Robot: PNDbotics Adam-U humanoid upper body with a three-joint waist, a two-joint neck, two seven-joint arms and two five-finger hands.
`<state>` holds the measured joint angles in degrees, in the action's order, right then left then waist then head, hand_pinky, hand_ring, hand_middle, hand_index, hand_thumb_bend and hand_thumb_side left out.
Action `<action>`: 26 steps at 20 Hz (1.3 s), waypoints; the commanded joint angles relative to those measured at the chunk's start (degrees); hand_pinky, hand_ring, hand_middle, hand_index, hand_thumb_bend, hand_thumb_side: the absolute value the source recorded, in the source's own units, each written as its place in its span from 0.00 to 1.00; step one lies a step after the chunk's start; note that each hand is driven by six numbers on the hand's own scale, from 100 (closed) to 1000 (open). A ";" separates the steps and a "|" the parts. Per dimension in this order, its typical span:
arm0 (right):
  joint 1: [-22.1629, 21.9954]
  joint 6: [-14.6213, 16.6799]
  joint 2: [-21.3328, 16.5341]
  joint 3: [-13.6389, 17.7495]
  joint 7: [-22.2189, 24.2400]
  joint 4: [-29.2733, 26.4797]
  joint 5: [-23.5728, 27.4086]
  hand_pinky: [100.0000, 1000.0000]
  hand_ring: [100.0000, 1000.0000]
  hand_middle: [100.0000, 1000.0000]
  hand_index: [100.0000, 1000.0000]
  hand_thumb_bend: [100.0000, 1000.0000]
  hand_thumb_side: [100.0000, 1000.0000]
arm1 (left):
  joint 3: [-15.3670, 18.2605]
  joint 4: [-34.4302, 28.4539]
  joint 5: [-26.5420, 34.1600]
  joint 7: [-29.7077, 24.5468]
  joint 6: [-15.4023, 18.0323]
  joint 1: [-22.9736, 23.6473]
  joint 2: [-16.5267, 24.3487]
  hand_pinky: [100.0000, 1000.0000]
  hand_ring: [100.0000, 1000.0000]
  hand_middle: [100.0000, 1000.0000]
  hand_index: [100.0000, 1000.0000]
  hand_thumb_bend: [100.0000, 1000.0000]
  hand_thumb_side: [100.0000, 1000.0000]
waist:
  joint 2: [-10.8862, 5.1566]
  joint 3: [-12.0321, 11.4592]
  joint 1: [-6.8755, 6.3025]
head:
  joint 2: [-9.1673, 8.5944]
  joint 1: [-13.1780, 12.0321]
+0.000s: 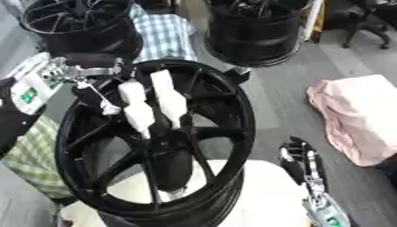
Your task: Pull the pin out of the wheel hub.
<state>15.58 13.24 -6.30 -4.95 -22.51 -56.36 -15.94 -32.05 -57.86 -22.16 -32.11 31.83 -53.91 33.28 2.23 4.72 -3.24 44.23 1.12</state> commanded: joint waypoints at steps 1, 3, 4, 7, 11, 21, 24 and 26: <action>0.77 0.11 -0.24 -0.05 0.07 -1.14 -0.29 0.71 0.70 0.66 0.81 0.00 0.44 | 1.36 0.28 0.48 -19.86 20.13 -1.74 0.78 0.80 0.71 0.60 0.72 0.06 0.05 | -0.40 -0.04 0.13 | -0.12 -0.07; 0.75 0.10 -0.26 -0.03 0.05 -1.13 -0.27 0.71 0.70 0.66 0.81 0.00 0.44 | 1.85 0.79 1.05 -19.86 20.13 -1.81 0.68 0.79 0.70 0.57 0.70 0.01 0.05 | -0.41 -0.09 0.14 | -0.12 -0.08; 0.74 0.09 -0.26 -0.02 0.05 -1.12 -0.26 0.71 0.70 0.66 0.81 0.00 0.44 | 2.08 1.00 1.39 -19.86 20.13 -1.87 0.63 0.79 0.69 0.55 0.68 0.00 0.04 | -0.41 -0.10 0.15 | -0.12 -0.05; 0.72 0.06 -0.27 -0.01 0.04 -1.09 -0.22 0.71 0.70 0.66 0.81 0.00 0.44 | 2.73 1.30 2.38 -19.86 20.13 -2.17 0.54 0.78 0.67 0.52 0.65 0.00 0.04 | -0.43 -0.14 0.20 | -0.12 -0.08; 0.66 0.03 -0.30 0.01 0.06 -0.96 -0.13 0.71 0.70 0.66 0.81 0.00 0.44 | 3.80 1.18 4.12 -19.86 20.02 -2.82 0.80 0.77 0.64 0.48 0.62 0.00 0.05 | -0.47 -0.27 0.24 | -0.12 -0.17; 0.29 0.01 -0.50 0.24 -0.14 -0.28 0.34 0.71 0.70 0.66 0.81 0.00 0.45 | 10.10 -4.01 10.97 -19.86 14.90 -4.58 8.16 0.78 0.64 0.47 0.60 0.00 0.06 | -0.76 -1.22 0.08 | -0.12 0.19; 0.14 -0.04 -0.74 0.43 -0.38 -0.15 0.47 0.71 0.70 0.66 0.81 0.00 0.44 | 12.57 -7.33 13.74 -19.86 13.08 -2.16 13.30 0.78 0.64 0.47 0.61 0.00 0.06 | -0.85 -1.84 -0.06 | -0.12 0.56; 0.13 -0.10 -0.84 0.56 -0.56 -0.13 0.49 0.71 0.70 0.66 0.81 0.00 0.44 | 14.37 -10.06 16.02 -19.86 11.68 1.21 17.29 0.79 0.65 0.48 0.62 0.00 0.06 | -0.85 -2.19 -0.12 | -0.12 0.89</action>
<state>15.08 13.10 -6.33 -4.72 -22.76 -56.08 -15.63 -19.60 -65.89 -7.66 -35.79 28.15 -51.91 46.31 2.14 2.58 -3.40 44.24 1.73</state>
